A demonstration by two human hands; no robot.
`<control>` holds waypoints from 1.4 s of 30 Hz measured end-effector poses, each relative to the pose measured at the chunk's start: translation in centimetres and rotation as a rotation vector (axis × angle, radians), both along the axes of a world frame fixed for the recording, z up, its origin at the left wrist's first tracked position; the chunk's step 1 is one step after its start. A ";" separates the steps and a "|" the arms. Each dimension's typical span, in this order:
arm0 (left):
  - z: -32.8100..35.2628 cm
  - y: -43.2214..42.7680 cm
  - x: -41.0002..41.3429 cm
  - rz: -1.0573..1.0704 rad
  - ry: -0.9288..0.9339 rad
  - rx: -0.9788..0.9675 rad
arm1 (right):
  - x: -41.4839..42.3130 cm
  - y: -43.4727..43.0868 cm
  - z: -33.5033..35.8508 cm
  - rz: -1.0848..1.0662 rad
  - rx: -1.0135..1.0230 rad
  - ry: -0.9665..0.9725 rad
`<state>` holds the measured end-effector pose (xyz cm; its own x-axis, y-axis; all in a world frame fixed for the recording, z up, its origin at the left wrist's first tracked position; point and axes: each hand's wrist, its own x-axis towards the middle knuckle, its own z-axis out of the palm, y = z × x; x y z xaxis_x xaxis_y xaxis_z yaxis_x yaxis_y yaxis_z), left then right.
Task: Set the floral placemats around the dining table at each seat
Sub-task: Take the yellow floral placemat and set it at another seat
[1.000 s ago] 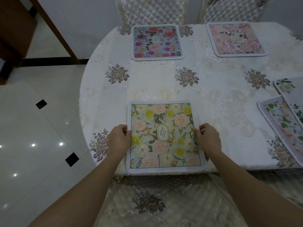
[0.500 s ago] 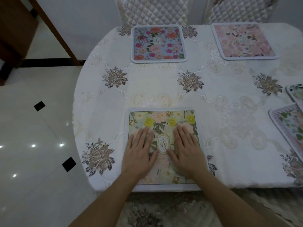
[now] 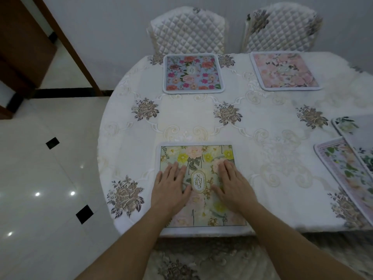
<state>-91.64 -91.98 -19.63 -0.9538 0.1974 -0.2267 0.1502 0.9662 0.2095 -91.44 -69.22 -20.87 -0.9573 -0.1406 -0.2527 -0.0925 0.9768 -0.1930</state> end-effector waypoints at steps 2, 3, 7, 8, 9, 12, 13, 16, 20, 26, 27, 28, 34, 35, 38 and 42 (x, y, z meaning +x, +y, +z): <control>2.4 0.4 0.3 -0.011 0.030 -0.007 | 0.2 0.2 2.2 -0.038 -0.009 0.035; 3.6 0.6 0.7 -0.030 0.055 -0.015 | 0.6 0.2 3.4 -0.042 -0.004 0.070; 7.6 1.3 2.3 -0.117 0.130 -0.031 | 2.5 -0.3 8.1 0.011 0.033 0.152; 8.4 1.4 2.4 -0.129 0.145 -0.034 | 2.8 -0.5 9.2 0.008 0.041 0.176; 9.3 1.5 2.6 -0.143 0.172 -0.037 | 3.0 -0.6 10.2 0.006 0.047 0.216; 11.9 1.9 3.0 -0.171 0.236 -0.024 | 3.5 -0.7 13.0 -0.007 0.044 0.308; 12.6 1.9 3.1 -0.181 0.253 -0.010 | 3.7 -0.9 13.8 -0.013 0.040 0.332; 14.3 1.7 3.3 -0.212 0.291 0.009 | 4.4 -1.4 15.9 -0.026 0.040 0.398; 15.3 2.3 3.4 -0.258 0.331 0.030 | 6.1 -1.0 17.5 -0.086 0.058 0.428; 15.7 6.7 4.2 -0.415 0.344 0.101 | 10.6 2.4 18.6 -0.262 0.102 0.412; 15.8 7.8 4.4 -0.453 0.344 0.112 | 11.7 3.2 18.8 -0.304 0.111 0.406; 15.7 9.0 4.8 -0.494 0.344 0.117 | 13.0 4.1 19.0 -0.350 0.124 0.399; 15.6 17.1 8.9 -0.747 0.381 0.173 | 22.5 10.6 19.6 -0.681 0.185 0.345; 15.7 18.5 9.8 -0.787 0.380 0.187 | 24.3 11.7 19.7 -0.741 0.184 0.357; 16.5 22.6 12.6 -0.887 0.393 0.254 | 29.7 14.2 20.1 -0.889 0.219 0.357; 17.5 28.1 16.6 -1.043 0.429 0.315 | 36.0 17.0 20.3 -1.056 0.228 0.334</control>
